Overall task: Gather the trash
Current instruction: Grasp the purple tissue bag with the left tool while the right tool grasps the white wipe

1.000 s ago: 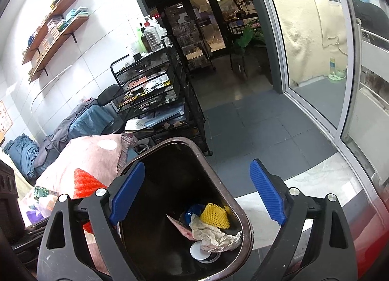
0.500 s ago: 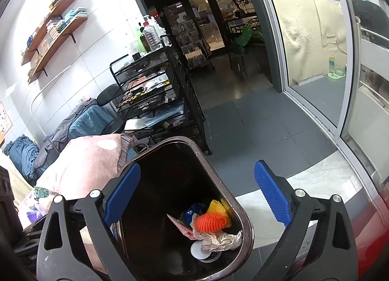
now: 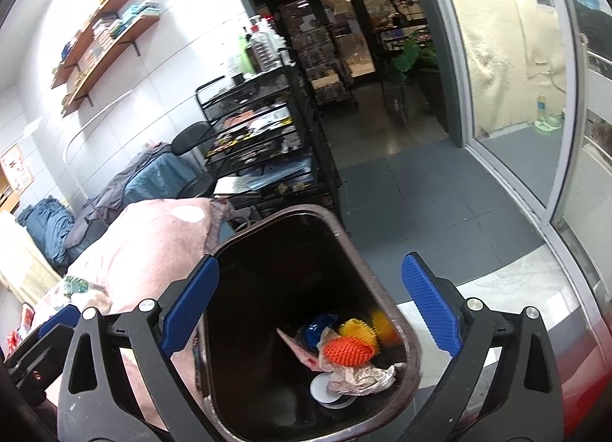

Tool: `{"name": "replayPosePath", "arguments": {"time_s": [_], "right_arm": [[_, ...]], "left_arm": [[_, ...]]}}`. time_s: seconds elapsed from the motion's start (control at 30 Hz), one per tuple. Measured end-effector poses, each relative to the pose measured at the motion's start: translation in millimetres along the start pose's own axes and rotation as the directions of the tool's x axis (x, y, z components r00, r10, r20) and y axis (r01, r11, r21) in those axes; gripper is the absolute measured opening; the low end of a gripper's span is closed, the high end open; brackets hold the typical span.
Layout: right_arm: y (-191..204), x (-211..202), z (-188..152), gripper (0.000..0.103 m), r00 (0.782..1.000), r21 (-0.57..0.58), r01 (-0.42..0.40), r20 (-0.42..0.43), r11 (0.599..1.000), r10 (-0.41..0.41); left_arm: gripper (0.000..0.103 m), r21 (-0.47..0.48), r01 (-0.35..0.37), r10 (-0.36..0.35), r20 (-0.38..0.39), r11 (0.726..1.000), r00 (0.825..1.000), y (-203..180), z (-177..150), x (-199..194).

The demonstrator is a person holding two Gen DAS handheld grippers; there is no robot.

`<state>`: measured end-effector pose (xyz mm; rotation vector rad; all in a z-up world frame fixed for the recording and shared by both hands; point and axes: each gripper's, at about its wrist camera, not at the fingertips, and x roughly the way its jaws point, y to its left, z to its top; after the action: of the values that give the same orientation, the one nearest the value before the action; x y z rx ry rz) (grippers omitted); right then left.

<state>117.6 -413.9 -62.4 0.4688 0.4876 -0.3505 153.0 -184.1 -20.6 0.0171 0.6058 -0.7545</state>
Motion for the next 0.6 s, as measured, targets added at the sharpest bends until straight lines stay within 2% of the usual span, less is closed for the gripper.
{"name": "replayPosePath", "arguments": {"time_s": [0.23,0.6], "right_arm": [[21,1,-11,0.095,0.996,-0.058,-0.083,-0.028,0.995,0.081],[73,5,-30,0.095,0.980,-0.135,-0.190,-0.090,0.972,0.179]], "left_arm": [[0.098,-0.031,-0.025,0.026,0.032,0.999,0.999,17,-11,-26],[0.098,-0.139,-0.129,0.140,0.068,0.982,0.988,67,-35,-71]]}}
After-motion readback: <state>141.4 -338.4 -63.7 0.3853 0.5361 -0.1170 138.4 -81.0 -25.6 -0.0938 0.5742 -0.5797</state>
